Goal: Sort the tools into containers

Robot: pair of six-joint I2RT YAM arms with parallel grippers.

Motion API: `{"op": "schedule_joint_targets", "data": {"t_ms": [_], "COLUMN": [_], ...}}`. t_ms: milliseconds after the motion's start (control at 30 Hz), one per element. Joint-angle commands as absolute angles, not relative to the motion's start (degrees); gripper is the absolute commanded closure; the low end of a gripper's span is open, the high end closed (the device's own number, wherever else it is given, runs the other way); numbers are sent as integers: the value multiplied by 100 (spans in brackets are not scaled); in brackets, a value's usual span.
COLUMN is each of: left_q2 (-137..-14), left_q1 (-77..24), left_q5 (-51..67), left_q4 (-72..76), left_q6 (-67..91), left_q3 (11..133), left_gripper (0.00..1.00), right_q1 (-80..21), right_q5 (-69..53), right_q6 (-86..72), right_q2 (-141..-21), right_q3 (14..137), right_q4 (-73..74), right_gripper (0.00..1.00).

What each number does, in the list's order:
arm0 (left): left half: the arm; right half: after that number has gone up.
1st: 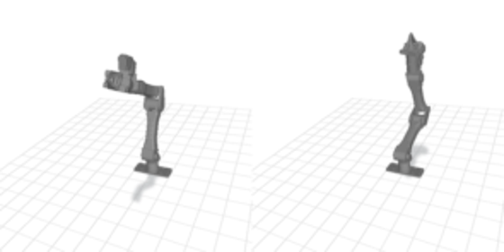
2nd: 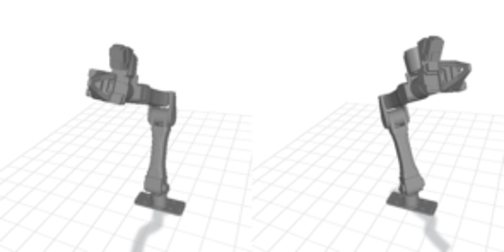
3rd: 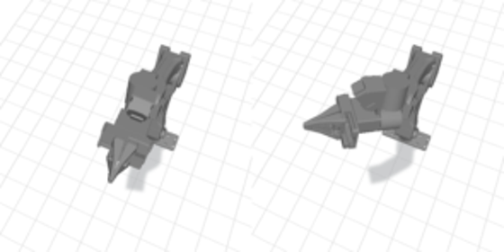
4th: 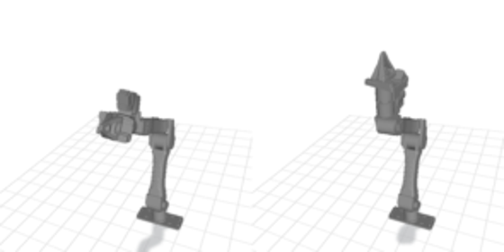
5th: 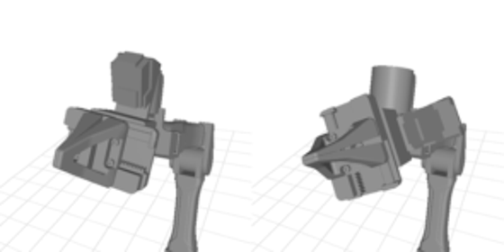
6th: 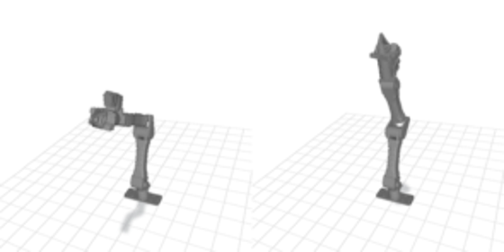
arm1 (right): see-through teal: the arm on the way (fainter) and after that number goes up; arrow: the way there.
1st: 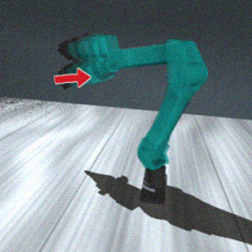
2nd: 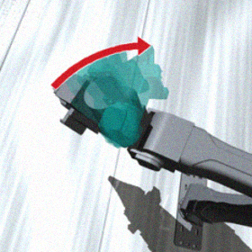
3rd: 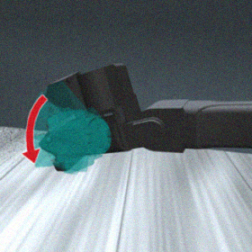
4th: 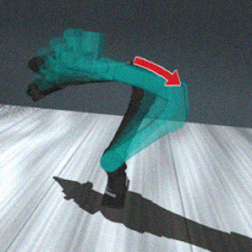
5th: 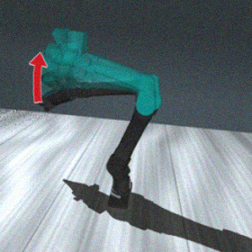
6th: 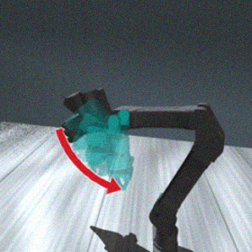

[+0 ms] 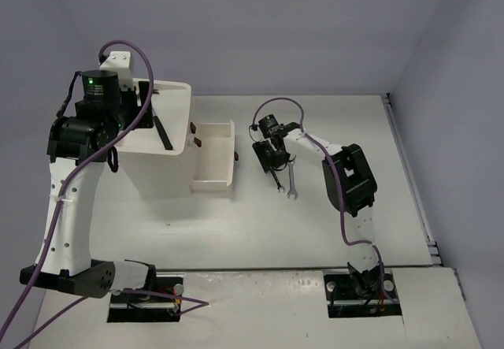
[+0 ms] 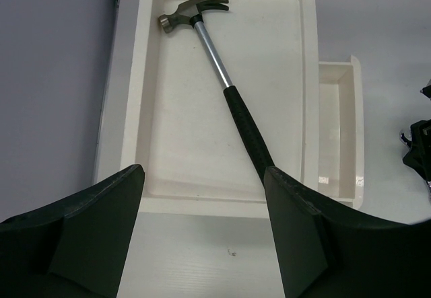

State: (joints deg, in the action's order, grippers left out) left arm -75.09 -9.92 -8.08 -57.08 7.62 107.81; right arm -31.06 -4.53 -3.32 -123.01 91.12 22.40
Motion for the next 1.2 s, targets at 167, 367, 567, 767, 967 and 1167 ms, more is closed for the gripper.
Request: {"op": "schedule_joint_targets", "data": {"t_ms": [167,367,567,767,967,1167], "left_q2": [-7330,-7330,-7308,-7286,-7307,-7339], "left_q1": [-1081,-1090,-1090,-1090,-1090,-1090], "left_q5": [-1024,-1037,-1015,-1024,-1016,-985], "left_q4": [-5537,-5537,-5528,-5520,-5525,-5520], "left_q6": [650,642,637,650,654,677], "left_q3": [10893,10898,10881,10867,10887,10933], "left_gripper": [32,32,32,32,32,32], "right_q1": [-3032,-3096,-3142,-3133,-3176,-3225], "right_q5": [-1158,-1183,-739,-527,-398,-325], "right_q6": [-352,-323,-421,-552,-676,-747], "right_q2": [-12715,-12937,-12644,-12055,-11824,-11742], "right_q3": [8871,8842,8934,9199,9375,9483], "right_q4": [3072,3122,2884,2543,2443,2435], "right_gripper": [70,100,100,100,100,100]}}
